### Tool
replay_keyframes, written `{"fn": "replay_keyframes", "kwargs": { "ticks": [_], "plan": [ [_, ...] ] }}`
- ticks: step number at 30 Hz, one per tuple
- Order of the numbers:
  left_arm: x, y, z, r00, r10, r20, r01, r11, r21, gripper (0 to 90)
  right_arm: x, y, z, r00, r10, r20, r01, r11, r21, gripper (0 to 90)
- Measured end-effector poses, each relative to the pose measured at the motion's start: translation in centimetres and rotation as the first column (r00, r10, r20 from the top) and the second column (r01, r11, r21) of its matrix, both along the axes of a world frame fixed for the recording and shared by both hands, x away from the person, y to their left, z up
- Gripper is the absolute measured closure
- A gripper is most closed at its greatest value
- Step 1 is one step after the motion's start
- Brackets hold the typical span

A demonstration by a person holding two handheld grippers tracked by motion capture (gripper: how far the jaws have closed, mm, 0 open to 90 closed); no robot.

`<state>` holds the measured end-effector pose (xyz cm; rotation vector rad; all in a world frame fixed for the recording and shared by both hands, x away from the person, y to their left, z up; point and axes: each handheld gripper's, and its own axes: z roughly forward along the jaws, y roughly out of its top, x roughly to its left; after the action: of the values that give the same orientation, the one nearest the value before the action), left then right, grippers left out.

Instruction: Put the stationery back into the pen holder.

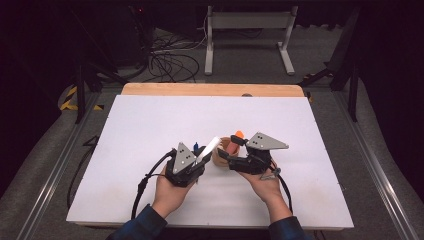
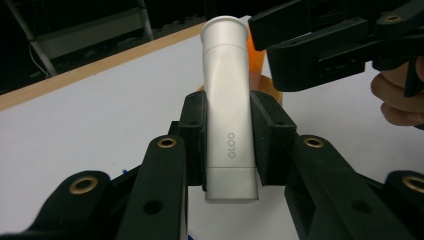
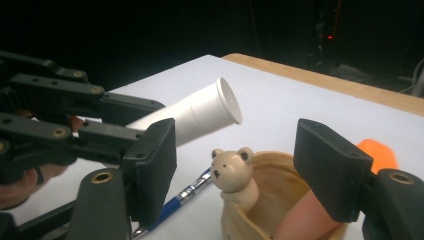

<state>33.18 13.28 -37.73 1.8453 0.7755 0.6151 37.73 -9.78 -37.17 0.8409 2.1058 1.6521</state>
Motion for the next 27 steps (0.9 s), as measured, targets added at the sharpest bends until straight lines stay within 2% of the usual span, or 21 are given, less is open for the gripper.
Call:
{"fn": "replay_keyframes", "kwargs": {
  "ticks": [3, 6, 13, 17, 21, 27],
  "plan": [
    [-0.28, -0.24, -0.14, 0.9999, -0.011, 0.011, 0.011, 0.9999, 0.012, 70.7, 0.14, 0.16, -0.19, 0.9998, 0.013, -0.016, -0.013, 1.0, 0.008, 35.5],
    [-0.4, -0.25, -0.03, 0.9999, -0.009, 0.012, 0.009, 1.0, -0.003, 70.6, 0.22, 0.14, -0.23, 0.9991, 0.029, -0.032, -0.028, 0.999, 0.025, 36.9],
    [-0.55, -0.42, -0.11, 0.9996, -0.01, 0.026, 0.01, 0.9999, -0.006, 70.6, 0.39, -0.06, -0.2, 0.9944, 0.077, -0.073, -0.071, 0.994, 0.078, 40.4],
    [-0.53, -0.38, -0.1, 0.9995, -0.014, 0.027, 0.014, 0.9998, -0.016, 70.6, 0.44, -0.12, -0.2, 0.9923, 0.091, -0.084, -0.083, 0.992, 0.094, 43.3],
    [-0.51, -0.21, -0.13, 0.999, -0.03, 0.033, 0.031, 0.9989, -0.035, 70.6, 0.61, -0.3, -0.26, 0.9887, 0.104, -0.108, -0.091, 0.988, 0.127, 42.6],
    [-0.52, -0.28, -0.19, 0.9986, -0.042, 0.034, 0.043, 0.9987, -0.029, 70.6, 0.84, -0.51, -0.39, 0.9837, 0.115, -0.138, -0.091, 0.982, 0.166, 41.7]
  ]
}}
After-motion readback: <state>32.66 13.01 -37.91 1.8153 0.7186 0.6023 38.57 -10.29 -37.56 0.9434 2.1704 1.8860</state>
